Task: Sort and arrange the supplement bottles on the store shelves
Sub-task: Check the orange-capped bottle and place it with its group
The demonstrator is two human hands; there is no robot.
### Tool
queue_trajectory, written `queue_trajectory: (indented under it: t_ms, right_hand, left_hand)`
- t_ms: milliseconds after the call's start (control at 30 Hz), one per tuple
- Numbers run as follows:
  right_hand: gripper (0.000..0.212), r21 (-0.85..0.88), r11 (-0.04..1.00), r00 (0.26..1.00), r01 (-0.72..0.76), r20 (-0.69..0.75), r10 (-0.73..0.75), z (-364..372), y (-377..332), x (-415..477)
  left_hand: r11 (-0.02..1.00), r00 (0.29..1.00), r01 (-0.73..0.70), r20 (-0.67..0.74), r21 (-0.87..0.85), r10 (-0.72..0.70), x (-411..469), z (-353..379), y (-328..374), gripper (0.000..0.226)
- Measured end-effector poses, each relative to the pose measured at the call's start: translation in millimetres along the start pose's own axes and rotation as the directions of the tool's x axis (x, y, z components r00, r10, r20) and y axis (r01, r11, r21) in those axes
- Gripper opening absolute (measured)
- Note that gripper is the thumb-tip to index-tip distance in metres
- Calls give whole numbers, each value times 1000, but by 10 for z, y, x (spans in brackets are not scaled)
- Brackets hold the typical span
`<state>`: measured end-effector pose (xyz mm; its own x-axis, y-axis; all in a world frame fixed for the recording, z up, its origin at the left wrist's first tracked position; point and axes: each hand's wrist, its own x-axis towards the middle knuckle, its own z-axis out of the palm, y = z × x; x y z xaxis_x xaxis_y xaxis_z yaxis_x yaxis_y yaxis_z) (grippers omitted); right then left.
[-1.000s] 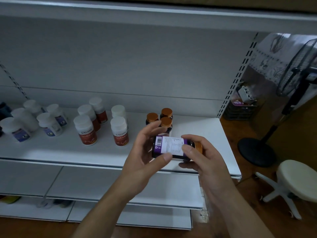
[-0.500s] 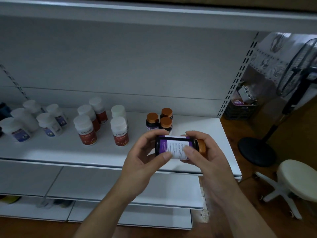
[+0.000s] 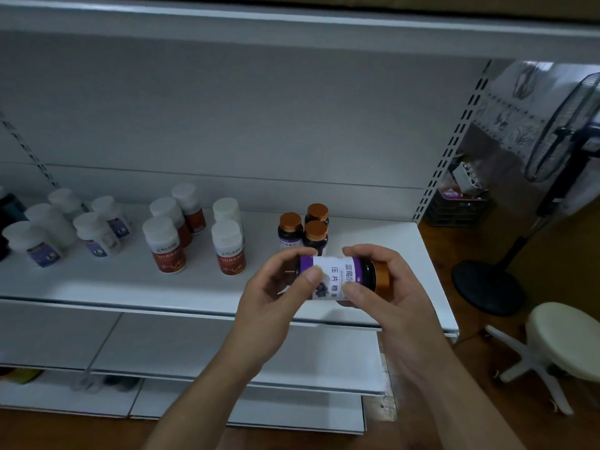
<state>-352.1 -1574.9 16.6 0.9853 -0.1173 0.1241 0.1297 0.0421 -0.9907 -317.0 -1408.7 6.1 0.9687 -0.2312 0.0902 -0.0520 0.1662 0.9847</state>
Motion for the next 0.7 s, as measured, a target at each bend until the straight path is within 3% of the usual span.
queue_trajectory:
  t_ms: [167,367,500,700]
  right_hand:
    - [35,24,999,998,-35,-54,36,14,18,13]
    - [38,8,1000,1000,10,12,-10,9,-30,-12]
    - [32,22,1000,999,-12,-32,12,23,-10,7]
    - [41,-43,998,999,45,31,-44,13,-20,3]
  left_hand:
    - [999,991,-42,128,-9,43,-23,-25,-17,47]
    - [999,999,36,12,4,-36,-1,-12,-17,32]
    - [998,990,-48,130,-30,52,-27,-6,3,48]
    - [999,1000,14,4,34,-14,-4,13,29,33]
